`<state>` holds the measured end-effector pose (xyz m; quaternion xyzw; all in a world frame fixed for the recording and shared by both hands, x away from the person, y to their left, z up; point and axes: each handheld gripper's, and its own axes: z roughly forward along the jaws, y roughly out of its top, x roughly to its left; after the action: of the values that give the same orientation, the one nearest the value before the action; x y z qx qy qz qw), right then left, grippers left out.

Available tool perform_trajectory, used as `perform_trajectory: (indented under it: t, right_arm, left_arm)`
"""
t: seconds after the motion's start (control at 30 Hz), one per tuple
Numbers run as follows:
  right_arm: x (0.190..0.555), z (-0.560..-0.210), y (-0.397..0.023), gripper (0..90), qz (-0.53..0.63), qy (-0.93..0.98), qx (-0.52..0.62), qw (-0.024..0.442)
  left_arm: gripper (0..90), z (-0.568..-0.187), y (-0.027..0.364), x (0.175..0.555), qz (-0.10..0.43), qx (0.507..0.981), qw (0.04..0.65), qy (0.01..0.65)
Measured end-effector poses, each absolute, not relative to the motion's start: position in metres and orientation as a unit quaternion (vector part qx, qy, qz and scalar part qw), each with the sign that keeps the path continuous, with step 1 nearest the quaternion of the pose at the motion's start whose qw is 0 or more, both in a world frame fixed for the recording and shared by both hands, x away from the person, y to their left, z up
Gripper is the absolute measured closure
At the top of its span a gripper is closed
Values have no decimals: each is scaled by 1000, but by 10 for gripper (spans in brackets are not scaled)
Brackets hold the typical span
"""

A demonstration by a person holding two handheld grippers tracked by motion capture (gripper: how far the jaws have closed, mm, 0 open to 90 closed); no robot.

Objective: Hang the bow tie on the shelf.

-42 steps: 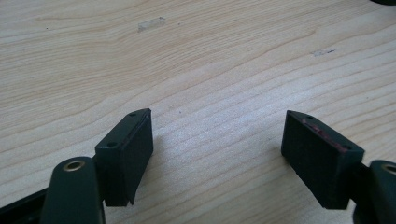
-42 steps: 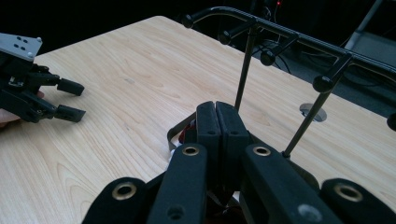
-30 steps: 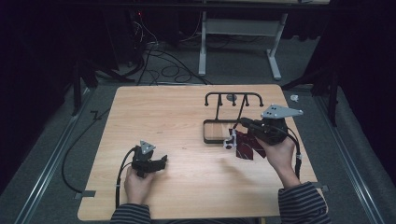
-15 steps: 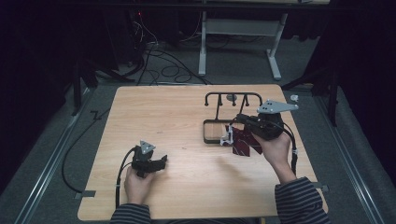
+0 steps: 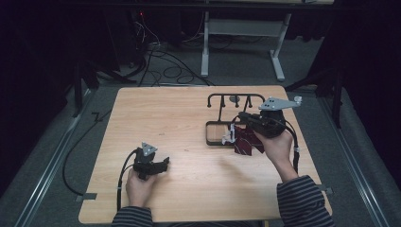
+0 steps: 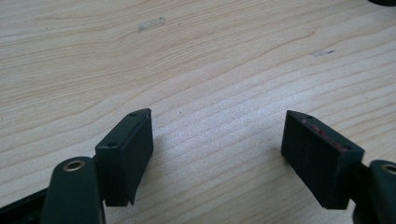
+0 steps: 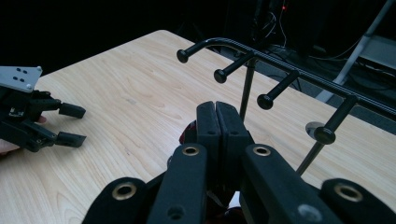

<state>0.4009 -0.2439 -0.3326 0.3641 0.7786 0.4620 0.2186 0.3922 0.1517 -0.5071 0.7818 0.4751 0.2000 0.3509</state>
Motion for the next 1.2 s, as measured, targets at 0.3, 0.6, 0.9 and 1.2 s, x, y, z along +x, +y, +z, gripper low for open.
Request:
perform_trajectory:
  t: [0.3,0.6,0.9,1.2]
  right_arm:
    - [407,-331,-245,900,461,778,366,219]
    - [414,-331,-244,900,459,777,372,216]
    - [419,-328,-243,900,465,775,373,209]
    - [425,-325,-241,900,461,777,375,210]
  left_arm:
    - [257,-507,152,392,200,782,351,475]
    - [257,-507,152,392,200,782,351,475]
    - [257,-507,152,392,200,782,351,475]
    - [257,-507,152,392,200,782,351,475]
